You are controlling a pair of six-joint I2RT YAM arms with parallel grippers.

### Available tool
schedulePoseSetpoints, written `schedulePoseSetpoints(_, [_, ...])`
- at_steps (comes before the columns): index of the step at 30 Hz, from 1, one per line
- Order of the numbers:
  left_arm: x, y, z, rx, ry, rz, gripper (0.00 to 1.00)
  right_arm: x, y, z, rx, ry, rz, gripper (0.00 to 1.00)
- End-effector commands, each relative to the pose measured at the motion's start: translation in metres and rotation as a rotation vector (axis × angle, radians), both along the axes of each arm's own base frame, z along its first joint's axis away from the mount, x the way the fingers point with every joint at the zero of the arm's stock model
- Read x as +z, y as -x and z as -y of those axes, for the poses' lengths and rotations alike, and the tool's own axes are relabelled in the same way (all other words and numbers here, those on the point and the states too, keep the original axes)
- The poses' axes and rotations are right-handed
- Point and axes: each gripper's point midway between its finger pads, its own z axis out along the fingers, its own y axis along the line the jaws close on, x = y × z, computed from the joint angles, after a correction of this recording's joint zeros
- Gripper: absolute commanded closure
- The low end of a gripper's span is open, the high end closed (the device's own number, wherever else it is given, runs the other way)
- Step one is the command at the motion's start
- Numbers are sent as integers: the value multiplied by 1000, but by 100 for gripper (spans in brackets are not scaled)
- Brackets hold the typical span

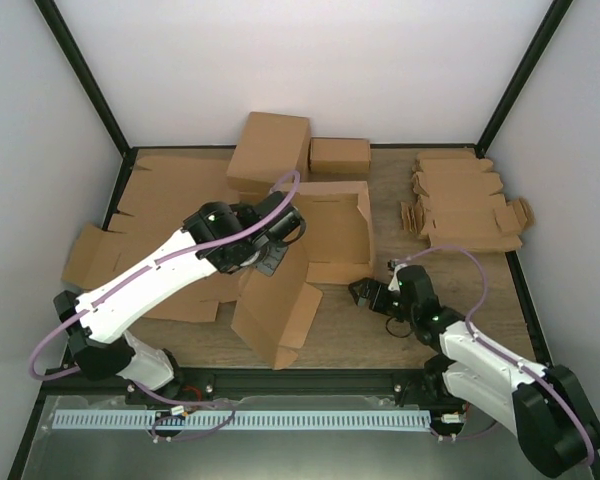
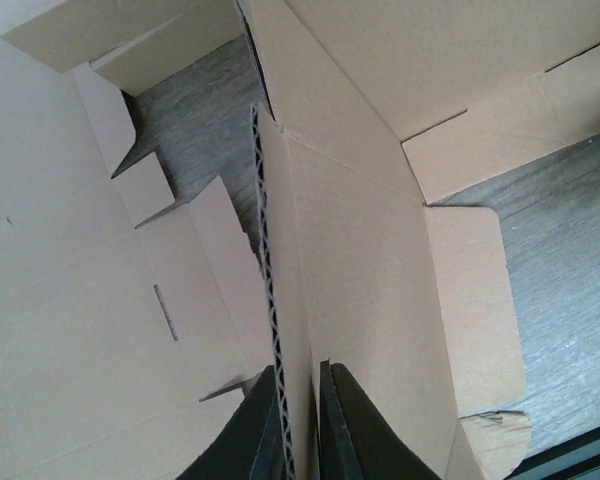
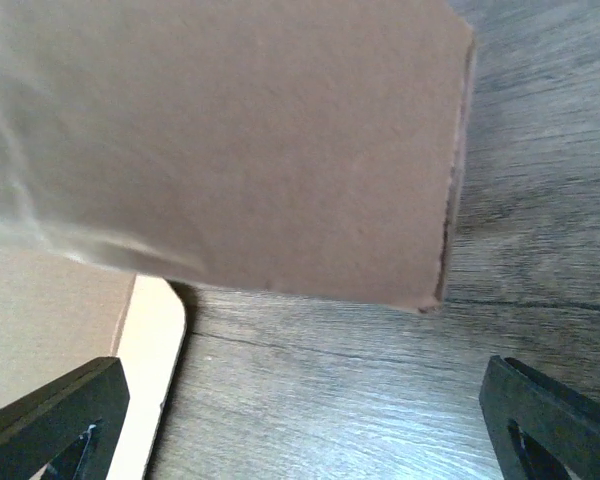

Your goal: Fold the paper box

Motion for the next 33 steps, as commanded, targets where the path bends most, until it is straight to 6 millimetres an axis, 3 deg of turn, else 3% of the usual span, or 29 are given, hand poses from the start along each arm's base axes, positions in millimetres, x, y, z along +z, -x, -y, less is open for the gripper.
schedulePoseSetpoints(1, [0,0,6,-24,-15,-16,89,27,-3,-9,52,-30,83,0])
schedulePoseSetpoints(5, [10,-4,13,-26,13,0,89,54,-3,-4,55,-26,175,0])
schedulePoseSetpoints(9, [28,-4,22,-48,73,13,96,78,-2,2,45,-5,242,0])
schedulePoseSetpoints(16, [39,-1,25,-59,117,16,96,106,-4,4,45,1,286,0])
schedulePoseSetpoints(21, [34,1,23,-33,123,0,96,116,-5,-5,88,-18,304,0])
schedulePoseSetpoints(27, [3,0,17,43,70,-51,96,150,4,-29,229,-128,362,0])
schedulePoseSetpoints(30, [5,-2,15,70,100,-36,92,160,3,-36,260,-147,346,1])
schedulePoseSetpoints(33, [17,-5,15,75,169,-14,81,167,1,-33,250,-130,357,0])
